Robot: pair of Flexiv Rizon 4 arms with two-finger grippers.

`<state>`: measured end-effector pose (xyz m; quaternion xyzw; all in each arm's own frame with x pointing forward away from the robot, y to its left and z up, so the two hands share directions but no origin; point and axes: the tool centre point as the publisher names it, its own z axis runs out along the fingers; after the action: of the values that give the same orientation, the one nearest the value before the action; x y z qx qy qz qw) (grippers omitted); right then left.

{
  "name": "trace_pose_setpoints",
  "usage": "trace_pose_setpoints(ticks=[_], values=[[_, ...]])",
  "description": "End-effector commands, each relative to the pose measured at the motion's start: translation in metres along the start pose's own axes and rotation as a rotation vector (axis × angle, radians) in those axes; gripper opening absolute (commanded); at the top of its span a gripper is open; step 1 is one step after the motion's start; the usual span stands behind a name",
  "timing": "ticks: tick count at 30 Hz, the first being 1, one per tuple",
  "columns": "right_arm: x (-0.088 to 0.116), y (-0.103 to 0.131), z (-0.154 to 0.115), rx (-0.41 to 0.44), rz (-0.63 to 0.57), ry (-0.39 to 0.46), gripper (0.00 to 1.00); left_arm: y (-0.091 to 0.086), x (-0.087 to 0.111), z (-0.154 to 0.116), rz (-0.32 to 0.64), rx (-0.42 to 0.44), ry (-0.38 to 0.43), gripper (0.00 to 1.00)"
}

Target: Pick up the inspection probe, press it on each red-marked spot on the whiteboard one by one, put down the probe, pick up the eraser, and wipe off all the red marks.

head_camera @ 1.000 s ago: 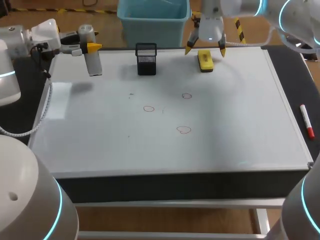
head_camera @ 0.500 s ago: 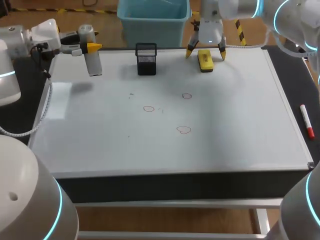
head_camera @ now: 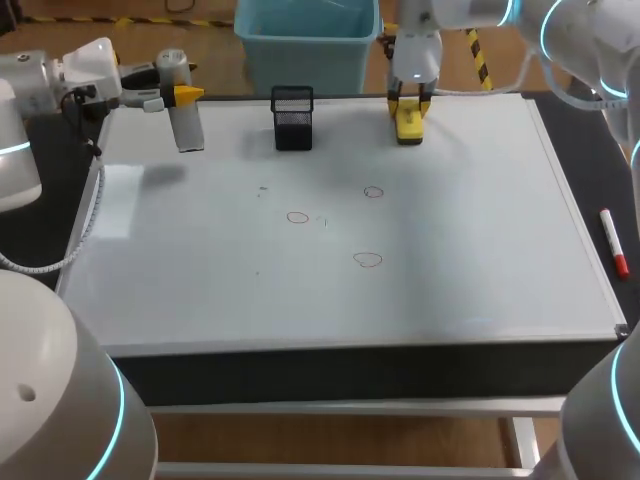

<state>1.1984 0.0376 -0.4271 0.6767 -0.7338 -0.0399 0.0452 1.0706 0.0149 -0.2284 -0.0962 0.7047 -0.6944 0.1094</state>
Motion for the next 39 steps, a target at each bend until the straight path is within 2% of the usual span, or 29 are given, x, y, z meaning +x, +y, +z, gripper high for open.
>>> trace_pose_setpoints(ticks=[1, 25, 39], values=[[0.004, 0.021, -0.019, 0.042, 0.026, 0.013, 0.00, 0.000, 0.000, 0.000, 0.001, 0.001, -0.001, 0.00], [0.028, 0.044, -0.056, 0.110, 0.089, -0.009, 0.00, 0.000, 0.000, 0.000, 0.001, 0.001, -0.001, 0.00], [0.083, 0.087, -0.067, 0.150, 0.221, -0.006, 0.00, 0.000, 0.000, 0.000, 0.001, 0.001, -0.001, 0.00]])
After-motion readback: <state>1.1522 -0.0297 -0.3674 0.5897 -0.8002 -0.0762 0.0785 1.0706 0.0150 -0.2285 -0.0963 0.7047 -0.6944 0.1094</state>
